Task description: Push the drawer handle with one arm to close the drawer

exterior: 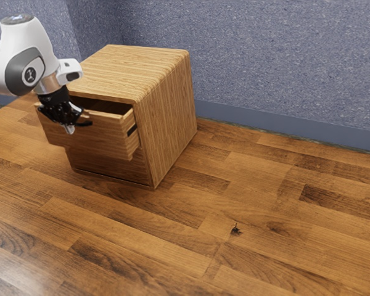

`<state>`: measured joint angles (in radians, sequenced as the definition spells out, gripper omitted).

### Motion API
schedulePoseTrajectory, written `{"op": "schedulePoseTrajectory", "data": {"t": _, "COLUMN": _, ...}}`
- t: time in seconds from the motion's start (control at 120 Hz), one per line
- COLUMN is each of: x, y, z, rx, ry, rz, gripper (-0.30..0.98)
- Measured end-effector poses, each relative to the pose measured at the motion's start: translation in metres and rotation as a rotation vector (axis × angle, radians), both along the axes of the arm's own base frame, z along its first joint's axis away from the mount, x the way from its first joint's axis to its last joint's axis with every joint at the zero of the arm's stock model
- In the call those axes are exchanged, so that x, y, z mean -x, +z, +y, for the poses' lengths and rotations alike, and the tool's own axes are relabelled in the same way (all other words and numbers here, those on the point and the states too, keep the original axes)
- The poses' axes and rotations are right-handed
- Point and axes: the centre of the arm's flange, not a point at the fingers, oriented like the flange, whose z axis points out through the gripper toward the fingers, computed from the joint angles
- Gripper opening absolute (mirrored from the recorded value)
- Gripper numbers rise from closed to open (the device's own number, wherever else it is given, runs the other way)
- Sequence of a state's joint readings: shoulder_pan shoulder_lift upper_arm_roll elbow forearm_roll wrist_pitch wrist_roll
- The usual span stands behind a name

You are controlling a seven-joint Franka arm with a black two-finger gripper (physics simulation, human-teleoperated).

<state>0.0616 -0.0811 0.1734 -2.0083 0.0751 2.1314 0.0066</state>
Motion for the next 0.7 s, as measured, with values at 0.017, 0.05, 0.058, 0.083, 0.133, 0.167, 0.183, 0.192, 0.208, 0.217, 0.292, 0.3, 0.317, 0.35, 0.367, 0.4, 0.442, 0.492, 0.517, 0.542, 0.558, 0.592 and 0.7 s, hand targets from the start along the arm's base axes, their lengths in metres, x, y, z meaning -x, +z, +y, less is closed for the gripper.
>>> {"op": "schedulePoseTrajectory", "data": {"t": 0.017, "x": -0.001, "y": 0.001, "z": 0.000, "rx": 0.000, "ry": 0.000, "rz": -0.003, "gripper": -0.10}}
{"op": "schedulePoseTrajectory", "data": {"t": 0.05, "x": -0.004, "y": 0.001, "z": 0.000, "rx": 0.000, "ry": -0.001, "rz": -0.005, "gripper": -0.10}}
{"op": "schedulePoseTrajectory", "data": {"t": 0.058, "x": -0.005, "y": 0.001, "z": 0.000, "rx": 0.000, "ry": -0.001, "rz": -0.005, "gripper": -0.10}}
{"op": "schedulePoseTrajectory", "data": {"t": 0.083, "x": -0.007, "y": 0.000, "z": 0.000, "rx": 0.000, "ry": -0.001, "rz": -0.005, "gripper": -0.10}}
{"op": "schedulePoseTrajectory", "data": {"t": 0.133, "x": -0.012, "y": 0.000, "z": 0.001, "rx": 0.001, "ry": -0.001, "rz": -0.009, "gripper": -0.10}}
{"op": "schedulePoseTrajectory", "data": {"t": 0.167, "x": -0.015, "y": 0.000, "z": 0.001, "rx": 0.002, "ry": -0.001, "rz": -0.012, "gripper": -0.10}}
{"op": "schedulePoseTrajectory", "data": {"t": 0.183, "x": -0.016, "y": 0.001, "z": 0.001, "rx": 0.003, "ry": -0.001, "rz": -0.013, "gripper": -0.10}}
{"op": "schedulePoseTrajectory", "data": {"t": 0.192, "x": -0.017, "y": 0.001, "z": 0.001, "rx": 0.003, "ry": -0.001, "rz": -0.014, "gripper": -0.10}}
{"op": "schedulePoseTrajectory", "data": {"t": 0.208, "x": -0.018, "y": 0.001, "z": 0.001, "rx": 0.003, "ry": -0.001, "rz": -0.015, "gripper": -0.10}}
{"op": "schedulePoseTrajectory", "data": {"t": 0.217, "x": -0.018, "y": 0.001, "z": 0.001, "rx": 0.003, "ry": -0.001, "rz": -0.015, "gripper": -0.10}}
{"op": "schedulePoseTrajectory", "data": {"t": 0.292, "x": -0.024, "y": 0.000, "z": 0.000, "rx": 0.005, "ry": -0.002, "rz": -0.018, "gripper": -0.10}}
{"op": "schedulePoseTrajectory", "data": {"t": 0.3, "x": -0.025, "y": 0.000, "z": 0.000, "rx": 0.005, "ry": -0.002, "rz": -0.018, "gripper": -0.10}}
{"op": "schedulePoseTrajectory", "data": {"t": 0.317, "x": -0.026, "y": 0.000, "z": 0.000, "rx": 0.006, "ry": -0.002, "rz": -0.019, "gripper": -0.10}}
{"op": "schedulePoseTrajectory", "data": {"t": 0.35, "x": -0.028, "y": 0.001, "z": 0.000, "rx": 0.006, "ry": -0.003, "rz": -0.021, "gripper": -0.10}}
{"op": "schedulePoseTrajectory", "data": {"t": 0.367, "x": -0.029, "y": 0.001, "z": 0.000, "rx": 0.006, "ry": -0.003, "rz": -0.022, "gripper": -0.10}}
{"op": "schedulePoseTrajectory", "data": {"t": 0.4, "x": -0.030, "y": 0.001, "z": -0.001, "rx": 0.007, "ry": -0.005, "rz": -0.023, "gripper": -0.10}}
{"op": "schedulePoseTrajectory", "data": {"t": 0.442, "x": -0.031, "y": 0.002, "z": -0.002, "rx": 0.007, "ry": -0.006, "rz": -0.026, "gripper": -0.10}}
{"op": "schedulePoseTrajectory", "data": {"t": 0.492, "x": -0.033, "y": 0.002, "z": -0.002, "rx": 0.007, "ry": -0.008, "rz": -0.027, "gripper": -0.10}}
{"op": "schedulePoseTrajectory", "data": {"t": 0.517, "x": -0.034, "y": 0.001, "z": -0.002, "rx": 0.007, "ry": -0.008, "rz": -0.026, "gripper": -0.10}}
{"op": "schedulePoseTrajectory", "data": {"t": 0.542, "x": -0.036, "y": 0.001, "z": -0.002, "rx": 0.007, "ry": -0.008, "rz": -0.027, "gripper": -0.10}}
{"op": "schedulePoseTrajectory", "data": {"t": 0.558, "x": -0.037, "y": 0.001, "z": -0.002, "rx": 0.007, "ry": -0.008, "rz": -0.027, "gripper": -0.10}}
{"op": "schedulePoseTrajectory", "data": {"t": 0.592, "x": -0.038, "y": 0.000, "z": -0.003, "rx": 0.007, "ry": -0.009, "rz": -0.027, "gripper": -0.10}}
{"op": "schedulePoseTrajectory", "data": {"t": 0.7, "x": -0.041, "y": 0.002, "z": -0.005, "rx": 0.009, "ry": -0.014, "rz": -0.031, "gripper": -0.10}}
